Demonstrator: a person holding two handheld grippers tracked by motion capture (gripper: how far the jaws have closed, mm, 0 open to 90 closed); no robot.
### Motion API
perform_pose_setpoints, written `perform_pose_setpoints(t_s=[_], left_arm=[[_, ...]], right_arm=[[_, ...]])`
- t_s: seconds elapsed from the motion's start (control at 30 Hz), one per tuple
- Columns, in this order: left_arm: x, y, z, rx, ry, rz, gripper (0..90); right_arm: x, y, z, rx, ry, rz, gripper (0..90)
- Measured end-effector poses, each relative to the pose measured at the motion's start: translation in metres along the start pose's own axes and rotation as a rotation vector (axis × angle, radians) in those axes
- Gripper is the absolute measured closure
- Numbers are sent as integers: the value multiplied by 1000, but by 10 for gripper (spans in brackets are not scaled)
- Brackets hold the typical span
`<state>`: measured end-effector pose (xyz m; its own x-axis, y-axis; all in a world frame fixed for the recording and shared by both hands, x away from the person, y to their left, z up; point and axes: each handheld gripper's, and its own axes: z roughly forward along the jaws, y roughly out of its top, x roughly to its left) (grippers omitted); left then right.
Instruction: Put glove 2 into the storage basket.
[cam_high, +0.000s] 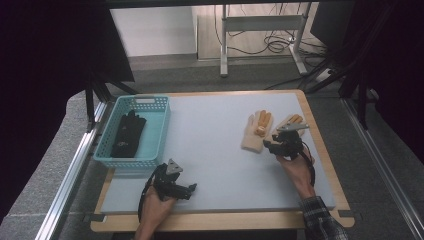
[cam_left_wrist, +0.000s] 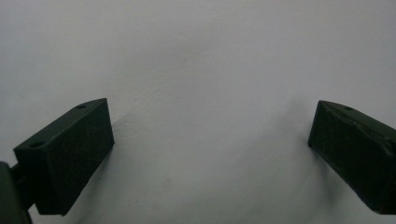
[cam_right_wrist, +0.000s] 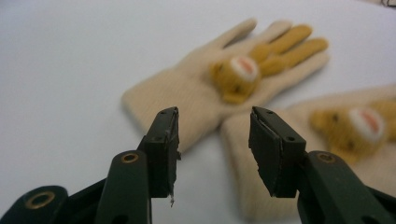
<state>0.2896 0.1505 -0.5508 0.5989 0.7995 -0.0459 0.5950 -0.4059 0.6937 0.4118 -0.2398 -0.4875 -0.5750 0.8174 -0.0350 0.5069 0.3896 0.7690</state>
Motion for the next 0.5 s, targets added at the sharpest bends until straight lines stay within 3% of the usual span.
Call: perform_pose_setpoints(t_s=[0.17, 0.33, 0.47, 0.5], left_arm=[[0, 0, 0, 0, 0, 0, 2], [0, 0, 0, 0, -1, 1, 2], [0, 0, 0, -2, 0, 0, 2], [0, 0, 0, -2, 0, 0, 2]], right_arm=[[-11, 19, 21, -4, -6, 15, 480], [-20, 27, 47, 23, 3, 39, 423], [-23, 27, 66, 54, 11, 30, 436], [-23, 27, 69, 68, 14, 21, 477]])
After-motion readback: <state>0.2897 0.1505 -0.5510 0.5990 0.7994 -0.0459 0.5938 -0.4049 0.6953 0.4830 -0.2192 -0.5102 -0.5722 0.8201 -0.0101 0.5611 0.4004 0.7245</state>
